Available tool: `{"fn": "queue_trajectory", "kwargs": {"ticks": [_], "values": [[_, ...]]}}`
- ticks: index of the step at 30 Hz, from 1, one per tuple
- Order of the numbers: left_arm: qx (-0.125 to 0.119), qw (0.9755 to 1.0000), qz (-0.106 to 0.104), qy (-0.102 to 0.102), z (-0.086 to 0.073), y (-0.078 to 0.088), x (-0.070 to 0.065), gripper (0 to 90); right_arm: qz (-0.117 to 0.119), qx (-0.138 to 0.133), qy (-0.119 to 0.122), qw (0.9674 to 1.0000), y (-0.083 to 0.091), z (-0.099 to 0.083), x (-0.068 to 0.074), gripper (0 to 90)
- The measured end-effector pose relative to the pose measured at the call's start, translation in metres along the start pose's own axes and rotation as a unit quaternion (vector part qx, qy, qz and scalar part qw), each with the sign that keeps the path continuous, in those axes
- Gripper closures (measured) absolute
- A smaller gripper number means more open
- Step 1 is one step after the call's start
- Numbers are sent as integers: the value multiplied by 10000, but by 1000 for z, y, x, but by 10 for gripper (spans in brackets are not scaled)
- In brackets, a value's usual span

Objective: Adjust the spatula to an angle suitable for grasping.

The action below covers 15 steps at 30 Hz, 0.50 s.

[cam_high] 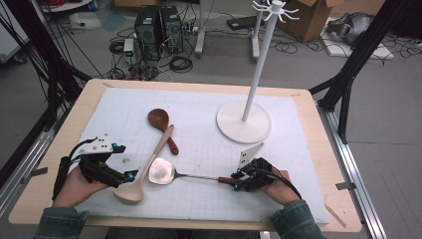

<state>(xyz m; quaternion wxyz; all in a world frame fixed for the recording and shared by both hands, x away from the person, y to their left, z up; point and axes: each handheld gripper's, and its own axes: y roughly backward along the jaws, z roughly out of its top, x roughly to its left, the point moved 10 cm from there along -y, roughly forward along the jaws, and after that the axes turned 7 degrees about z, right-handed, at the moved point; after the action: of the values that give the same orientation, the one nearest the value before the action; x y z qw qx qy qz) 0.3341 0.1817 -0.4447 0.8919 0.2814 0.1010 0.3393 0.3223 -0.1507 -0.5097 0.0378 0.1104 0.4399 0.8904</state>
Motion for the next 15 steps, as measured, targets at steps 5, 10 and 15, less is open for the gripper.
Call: {"fn": "queue_trajectory", "kwargs": {"ticks": [5, 10, 15], "values": [[-8, 10000, -33, -17, 1, -2, -2, 18, 57, 50, 114, 9999, 0, 1, 0, 710], [7, 10000, -40, -76, 4, -4, -5, 18, 280, 81, 117, 9995, 0, 2, 4, 727], [-17, 9995, -161, -273, 9, -8, -13, 32, 286, 61, 106, 9995, 3, 5, 5, 728]]}}
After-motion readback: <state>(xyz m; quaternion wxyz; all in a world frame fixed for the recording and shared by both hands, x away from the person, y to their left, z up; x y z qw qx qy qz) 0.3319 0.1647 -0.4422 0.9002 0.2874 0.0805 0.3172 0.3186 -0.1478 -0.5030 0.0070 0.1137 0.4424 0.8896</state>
